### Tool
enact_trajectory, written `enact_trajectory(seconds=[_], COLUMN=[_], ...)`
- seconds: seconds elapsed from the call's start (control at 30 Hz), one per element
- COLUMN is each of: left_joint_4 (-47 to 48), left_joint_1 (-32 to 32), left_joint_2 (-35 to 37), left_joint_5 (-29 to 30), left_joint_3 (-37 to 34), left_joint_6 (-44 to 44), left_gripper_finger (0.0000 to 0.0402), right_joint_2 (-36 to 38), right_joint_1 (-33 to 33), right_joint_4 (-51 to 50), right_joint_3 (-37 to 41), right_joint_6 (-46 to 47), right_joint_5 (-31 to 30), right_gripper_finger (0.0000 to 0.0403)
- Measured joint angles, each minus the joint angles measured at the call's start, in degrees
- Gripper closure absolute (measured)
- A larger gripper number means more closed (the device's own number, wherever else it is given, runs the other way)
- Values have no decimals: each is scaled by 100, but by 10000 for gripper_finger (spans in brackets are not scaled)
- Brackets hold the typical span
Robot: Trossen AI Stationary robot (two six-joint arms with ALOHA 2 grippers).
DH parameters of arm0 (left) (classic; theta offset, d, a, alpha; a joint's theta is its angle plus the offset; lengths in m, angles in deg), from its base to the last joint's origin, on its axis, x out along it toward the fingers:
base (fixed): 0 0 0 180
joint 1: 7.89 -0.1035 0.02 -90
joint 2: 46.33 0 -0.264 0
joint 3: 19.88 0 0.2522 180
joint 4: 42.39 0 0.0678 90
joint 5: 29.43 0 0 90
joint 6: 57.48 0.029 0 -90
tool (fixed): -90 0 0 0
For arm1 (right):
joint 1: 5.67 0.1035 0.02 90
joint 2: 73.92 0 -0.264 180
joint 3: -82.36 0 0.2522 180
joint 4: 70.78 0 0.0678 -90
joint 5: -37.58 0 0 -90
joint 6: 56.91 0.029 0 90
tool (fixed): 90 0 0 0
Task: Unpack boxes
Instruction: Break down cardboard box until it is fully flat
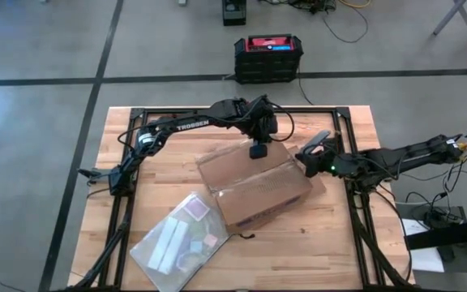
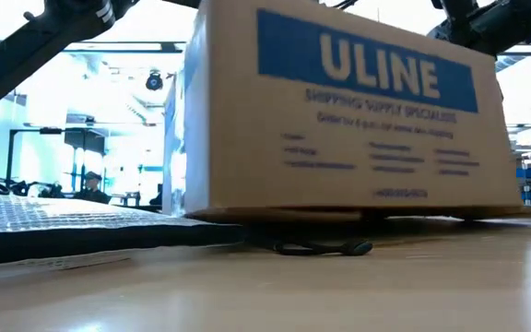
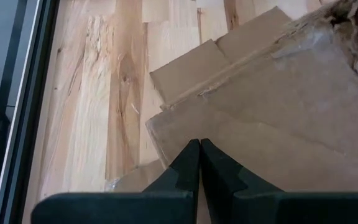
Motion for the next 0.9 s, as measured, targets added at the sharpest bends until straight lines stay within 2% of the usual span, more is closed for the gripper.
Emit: enact_trajectory(seconds=[0.13,0.43,0.6,0.9], left_joint_4=[7,24,46,31], left_joint_1=[-1,-4,-4,24], left_joint_2=[0,2,2,2], left_joint_5=[-3,-5,-15,-104], left_joint_3=[0,0,-2,-2], left_joint_6=[0,0,0,-10], left_gripper_finger=[401,401,401,401], right_joint_2=[-1,-209,-350,-343], right_joint_1=[43,44,74,151], right_joint_4=[-159,-137,-165,-613], right_joint_3=[-43,-39,-37,-188], right_joint_6=[-3,0,-295,-483], right_joint_5=[-390,-603,-880,-335], right_gripper_finger=[363,363,363,363])
